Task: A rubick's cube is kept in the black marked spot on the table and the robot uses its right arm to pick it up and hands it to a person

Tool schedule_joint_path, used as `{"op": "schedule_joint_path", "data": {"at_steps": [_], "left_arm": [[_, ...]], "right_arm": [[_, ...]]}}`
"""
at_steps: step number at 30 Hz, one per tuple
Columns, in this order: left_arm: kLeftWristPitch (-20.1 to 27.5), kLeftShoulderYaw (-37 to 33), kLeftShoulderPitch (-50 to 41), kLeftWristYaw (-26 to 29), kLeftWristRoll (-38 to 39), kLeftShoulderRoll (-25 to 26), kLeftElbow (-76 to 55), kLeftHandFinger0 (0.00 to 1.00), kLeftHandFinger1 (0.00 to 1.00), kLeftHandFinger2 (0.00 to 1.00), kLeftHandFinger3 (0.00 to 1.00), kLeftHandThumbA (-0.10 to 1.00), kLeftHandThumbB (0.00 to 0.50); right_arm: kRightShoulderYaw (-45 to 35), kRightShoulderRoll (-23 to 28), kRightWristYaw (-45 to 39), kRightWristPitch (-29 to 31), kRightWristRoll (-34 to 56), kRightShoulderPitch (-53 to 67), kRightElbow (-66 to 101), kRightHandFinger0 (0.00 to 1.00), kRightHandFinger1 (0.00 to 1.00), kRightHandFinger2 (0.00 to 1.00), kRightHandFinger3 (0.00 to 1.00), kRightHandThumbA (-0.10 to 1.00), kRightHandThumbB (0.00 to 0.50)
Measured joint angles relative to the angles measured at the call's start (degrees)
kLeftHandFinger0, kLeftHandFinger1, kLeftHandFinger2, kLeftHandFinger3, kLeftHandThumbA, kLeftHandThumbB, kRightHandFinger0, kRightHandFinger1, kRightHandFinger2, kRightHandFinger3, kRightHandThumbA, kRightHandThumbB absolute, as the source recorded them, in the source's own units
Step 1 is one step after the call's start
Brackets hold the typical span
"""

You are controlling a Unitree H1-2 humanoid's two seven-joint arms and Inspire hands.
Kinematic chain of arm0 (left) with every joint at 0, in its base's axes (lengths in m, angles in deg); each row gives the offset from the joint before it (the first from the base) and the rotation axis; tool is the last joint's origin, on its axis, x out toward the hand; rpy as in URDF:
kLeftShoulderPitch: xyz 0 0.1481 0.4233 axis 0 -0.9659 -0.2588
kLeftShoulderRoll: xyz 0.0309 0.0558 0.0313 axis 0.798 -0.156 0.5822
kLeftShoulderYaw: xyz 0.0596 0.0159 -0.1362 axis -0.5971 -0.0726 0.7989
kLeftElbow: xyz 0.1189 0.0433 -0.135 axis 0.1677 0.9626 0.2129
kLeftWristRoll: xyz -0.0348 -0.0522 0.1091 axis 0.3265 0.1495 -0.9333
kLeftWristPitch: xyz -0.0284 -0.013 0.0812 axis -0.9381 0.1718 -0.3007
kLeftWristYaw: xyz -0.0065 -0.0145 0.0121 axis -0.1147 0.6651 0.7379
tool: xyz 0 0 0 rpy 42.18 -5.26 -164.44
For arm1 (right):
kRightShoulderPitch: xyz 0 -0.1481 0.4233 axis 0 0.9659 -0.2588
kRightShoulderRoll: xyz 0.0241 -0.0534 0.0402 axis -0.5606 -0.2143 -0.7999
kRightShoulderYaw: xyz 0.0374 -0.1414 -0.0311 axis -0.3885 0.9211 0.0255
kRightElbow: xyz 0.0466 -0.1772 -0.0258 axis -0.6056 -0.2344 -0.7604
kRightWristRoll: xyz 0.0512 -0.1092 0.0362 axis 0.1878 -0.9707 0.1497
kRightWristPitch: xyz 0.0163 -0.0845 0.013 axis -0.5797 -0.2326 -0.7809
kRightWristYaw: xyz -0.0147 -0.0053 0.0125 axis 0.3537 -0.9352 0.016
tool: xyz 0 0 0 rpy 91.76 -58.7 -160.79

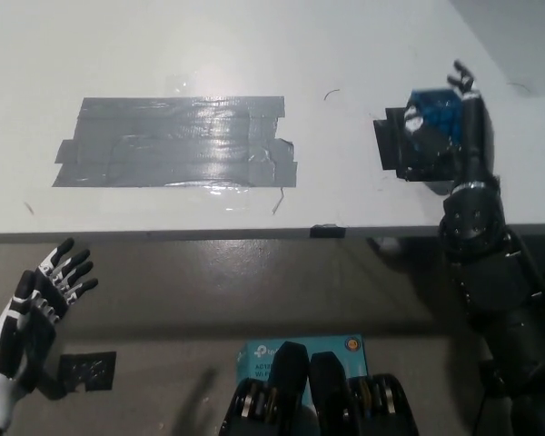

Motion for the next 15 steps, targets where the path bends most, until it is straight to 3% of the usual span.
{"op": "schedule_joint_path", "data": {"at_steps": [7, 8, 11, 15], "left_arm": [[-0.1, 0.0, -0.1, 0.0, 0.0, 0.0, 0.0, 0.98, 1.0, 1.0, 1.0, 0.96, 0.178], [-0.1, 0.0, 0.0, 0.0, 0.0, 0.0, 0.0, 0.98, 1.0, 1.0, 1.0, 0.94, 0.195], [-0.1, 0.0, -0.1, 0.0, 0.0, 0.0, 0.0, 0.98, 1.0, 1.0, 1.0, 0.94, 0.187], [-0.1, 0.0, -0.1, 0.0, 0.0, 0.0, 0.0, 0.98, 1.0, 1.0, 1.0, 0.94, 0.19]], "right_arm": [[-0.1, -0.1, -0.1, -1.1, -0.4, 1.8, 13.1, 0.0, 0.46, 0.82, 0.9, -0.1, 0.161], [-0.1, -0.1, -0.1, -1.5, -0.4, 2.1, 15.8, 0.0, 0.45, 0.81, 0.89, -0.1, 0.162], [-0.1, -0.2, -0.2, -2.6, -0.7, 2.9, 21.4, 0.0, 0.43, 0.8, 0.9, -0.1, 0.16], [0.0, -0.1, -0.8, -4.2, -1.3, 3.0, 28.3, 0.02, 0.46, 0.86, 0.94, -0.1, 0.176]]}}
